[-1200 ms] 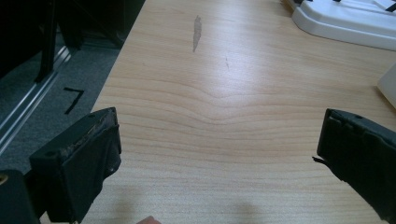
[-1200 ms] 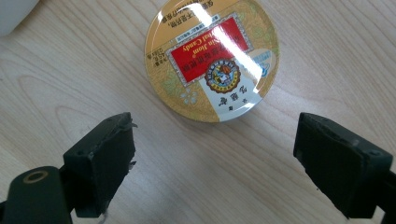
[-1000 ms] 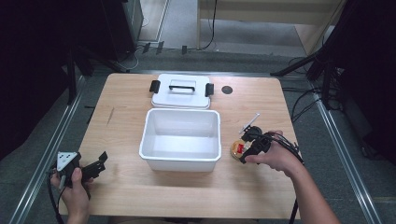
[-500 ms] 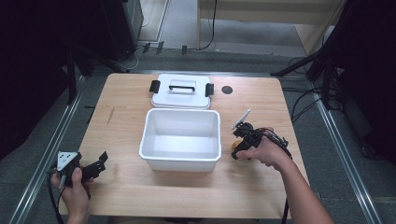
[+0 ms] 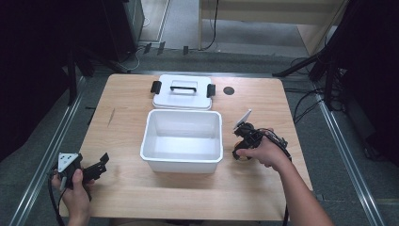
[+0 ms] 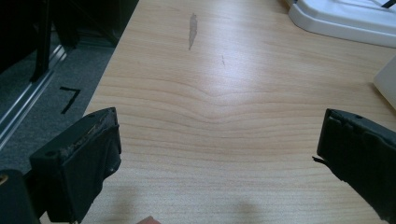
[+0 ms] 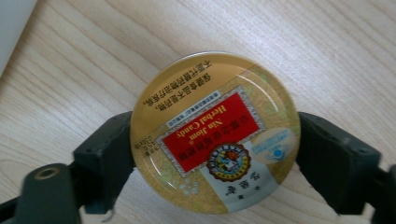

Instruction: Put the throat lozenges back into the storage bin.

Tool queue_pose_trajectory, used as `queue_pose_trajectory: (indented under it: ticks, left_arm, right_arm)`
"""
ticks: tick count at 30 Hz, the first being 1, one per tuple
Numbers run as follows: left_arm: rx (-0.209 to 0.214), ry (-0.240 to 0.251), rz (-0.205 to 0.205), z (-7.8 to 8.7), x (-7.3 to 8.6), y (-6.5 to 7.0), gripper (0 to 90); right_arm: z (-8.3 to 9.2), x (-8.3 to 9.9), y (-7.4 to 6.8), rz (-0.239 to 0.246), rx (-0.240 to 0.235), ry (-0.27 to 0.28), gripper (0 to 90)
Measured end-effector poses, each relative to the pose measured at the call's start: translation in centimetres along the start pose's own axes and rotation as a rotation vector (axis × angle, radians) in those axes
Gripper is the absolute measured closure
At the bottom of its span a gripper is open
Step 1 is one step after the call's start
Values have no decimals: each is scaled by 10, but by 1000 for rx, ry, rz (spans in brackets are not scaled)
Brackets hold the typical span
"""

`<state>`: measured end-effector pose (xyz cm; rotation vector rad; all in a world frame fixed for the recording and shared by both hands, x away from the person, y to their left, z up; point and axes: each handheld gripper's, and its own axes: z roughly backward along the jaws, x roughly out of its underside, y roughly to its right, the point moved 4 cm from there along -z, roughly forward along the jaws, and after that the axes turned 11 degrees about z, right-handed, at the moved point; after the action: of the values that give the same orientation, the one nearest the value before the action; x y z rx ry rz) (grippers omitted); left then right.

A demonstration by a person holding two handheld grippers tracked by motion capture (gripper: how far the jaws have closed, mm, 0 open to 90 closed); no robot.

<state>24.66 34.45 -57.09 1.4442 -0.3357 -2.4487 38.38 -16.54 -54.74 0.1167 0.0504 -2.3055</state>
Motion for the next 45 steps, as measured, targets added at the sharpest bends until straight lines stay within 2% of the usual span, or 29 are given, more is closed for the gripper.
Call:
queue_pose_trajectory:
  ticks: [6,17,28,38,45]
  left_arm:
    - [1,1,-1,0,0,0,2]
    - [1,2,0,0,0,0,2]
    - [0,7,-5,1,0,0,2]
    - [1,8,-3,1,0,0,2]
    - [0,10,0,1,0,0,2]
  right_arm:
    - [0,1,2,-8,-30,-7,204]
    - [9,5,4,10,-27,16,204]
    - [36,6,5,28,-24,42,205]
    - [67,1,1,73,-41,72,205]
    - [82,-1,1,89,-42,79,205]
